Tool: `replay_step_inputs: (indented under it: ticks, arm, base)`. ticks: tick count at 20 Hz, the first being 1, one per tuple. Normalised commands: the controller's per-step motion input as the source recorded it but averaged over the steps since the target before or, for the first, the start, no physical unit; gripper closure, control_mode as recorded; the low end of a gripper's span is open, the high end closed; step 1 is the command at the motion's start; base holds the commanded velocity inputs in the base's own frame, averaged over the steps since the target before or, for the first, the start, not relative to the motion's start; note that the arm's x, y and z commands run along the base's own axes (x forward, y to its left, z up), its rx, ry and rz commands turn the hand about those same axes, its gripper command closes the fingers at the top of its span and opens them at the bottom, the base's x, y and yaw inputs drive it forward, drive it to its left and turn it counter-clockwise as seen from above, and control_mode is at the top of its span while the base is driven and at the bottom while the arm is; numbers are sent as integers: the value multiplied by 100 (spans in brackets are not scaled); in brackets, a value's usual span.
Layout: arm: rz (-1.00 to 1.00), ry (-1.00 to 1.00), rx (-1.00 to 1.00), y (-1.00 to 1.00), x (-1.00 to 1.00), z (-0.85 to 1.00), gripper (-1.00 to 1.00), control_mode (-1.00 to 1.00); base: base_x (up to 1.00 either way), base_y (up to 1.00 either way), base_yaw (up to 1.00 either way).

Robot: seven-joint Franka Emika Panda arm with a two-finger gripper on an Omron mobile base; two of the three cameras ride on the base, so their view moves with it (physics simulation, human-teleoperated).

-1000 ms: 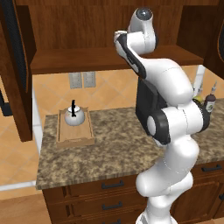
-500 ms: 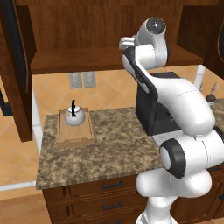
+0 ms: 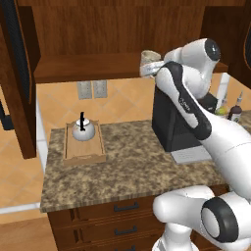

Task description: Pick the kettle from the counter and place it on the tray. Then pick the mug from the cabinet and place it on the tray. Then close the cabinet doors.

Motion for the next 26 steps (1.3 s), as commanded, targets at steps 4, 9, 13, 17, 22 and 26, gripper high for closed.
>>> replay_step_inputs:
  ticks: [4,9,13,17,22,26]
  arm:
    - [99,2,-17,20,-42,-21,100,-100]
    - [52,11,-10,69,-15,-76,100,-100]
    - [28,9,-13,87,-19,-100,100,-100]
    - [22,11,-14,87,0,-100,100,-100]
    - [14,11,-9,77,11,-100,100,-100]
    - [9,9,-3,53,37,-95,100,-100]
  base:
    - [0,0,0]
    - [0,0,0]
    - [0,0,0]
    - [0,0,0]
    - [0,0,0]
    - [0,0,0]
